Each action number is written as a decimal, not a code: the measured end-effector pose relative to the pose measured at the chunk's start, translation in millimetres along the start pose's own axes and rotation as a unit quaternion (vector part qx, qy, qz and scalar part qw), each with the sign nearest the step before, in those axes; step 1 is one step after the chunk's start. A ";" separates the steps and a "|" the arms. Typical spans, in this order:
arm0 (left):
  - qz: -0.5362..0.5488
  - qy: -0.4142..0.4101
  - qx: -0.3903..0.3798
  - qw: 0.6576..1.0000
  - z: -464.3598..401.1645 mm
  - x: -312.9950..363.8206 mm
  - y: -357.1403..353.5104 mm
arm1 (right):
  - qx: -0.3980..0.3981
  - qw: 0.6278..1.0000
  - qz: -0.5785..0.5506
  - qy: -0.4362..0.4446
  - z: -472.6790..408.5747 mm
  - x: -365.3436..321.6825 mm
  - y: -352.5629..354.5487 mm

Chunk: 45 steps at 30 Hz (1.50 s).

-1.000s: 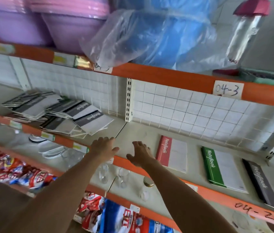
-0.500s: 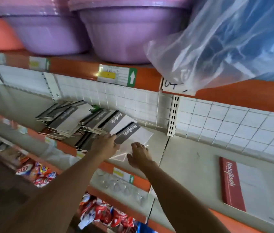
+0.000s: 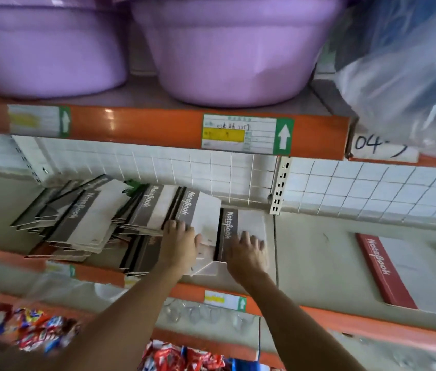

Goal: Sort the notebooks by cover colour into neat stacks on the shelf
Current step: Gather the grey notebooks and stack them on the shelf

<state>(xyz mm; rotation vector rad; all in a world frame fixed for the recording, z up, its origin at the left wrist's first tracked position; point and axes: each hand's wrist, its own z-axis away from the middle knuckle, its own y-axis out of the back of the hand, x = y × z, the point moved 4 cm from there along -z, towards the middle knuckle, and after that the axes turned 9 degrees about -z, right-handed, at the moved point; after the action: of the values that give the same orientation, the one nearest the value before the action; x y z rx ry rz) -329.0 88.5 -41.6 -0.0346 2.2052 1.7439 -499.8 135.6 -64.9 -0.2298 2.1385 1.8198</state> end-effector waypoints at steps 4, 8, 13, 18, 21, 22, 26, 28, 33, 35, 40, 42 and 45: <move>0.030 -0.041 0.084 0.995 -5.8 2.8 4.0 | 0.056 0.996 0.002 -0.070 15.2 10.3 -4.7; 0.063 0.001 0.081 0.995 -14.4 -0.9 0.2 | 0.097 0.989 0.021 -0.112 18.5 14.7 -2.6; 0.052 0.024 0.077 0.995 -10.2 2.1 -21.7 | 0.040 0.984 0.022 -0.171 14.8 20.2 -12.4; 0.092 -0.009 0.122 0.988 -9.4 2.9 -21.7 | 0.029 0.975 0.055 -0.213 17.6 26.5 -6.0; 0.191 -0.066 0.190 0.961 -6.9 5.0 -17.1 | 0.028 0.972 0.064 -0.224 17.0 26.3 -3.9; 0.231 -0.073 0.202 0.949 -5.7 4.8 -16.9 | 0.033 0.972 0.063 -0.223 17.4 26.5 -4.3; 0.323 -0.019 0.159 0.933 -6.5 -0.1 -19.3 | 0.092 0.969 0.036 -0.228 20.2 27.3 -0.9; 0.310 -0.004 0.141 0.940 -7.9 -1.7 -18.2 | 0.110 0.963 0.024 -0.244 21.4 28.0 2.7; 0.314 -0.018 0.144 0.938 -5.3 -5.2 -17.0 | 0.111 0.948 0.036 -0.297 22.8 34.1 7.4; 0.322 -0.023 0.154 0.934 -5.4 -6.6 -17.4 | 0.117 0.945 0.014 -0.306 22.7 36.5 8.9; 0.286 -0.033 0.176 0.941 -5.6 -5.4 -15.8 | 0.156 0.931 -0.066 -0.323 22.3 46.3 13.8; 0.281 -0.030 0.170 0.944 -5.5 -4.4 -15.3 | 0.164 0.933 -0.070 -0.311 22.0 48.9 13.3; 0.275 -0.022 0.169 0.946 -3.7 -3.8 -13.3 | 0.171 0.932 -0.099 -0.305 21.3 50.0 11.4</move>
<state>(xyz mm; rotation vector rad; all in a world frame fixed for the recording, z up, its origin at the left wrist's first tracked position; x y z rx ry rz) -323.4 80.9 -52.3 0.7593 2.6129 1.5438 -547.4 162.7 -74.3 0.1791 1.8487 1.1699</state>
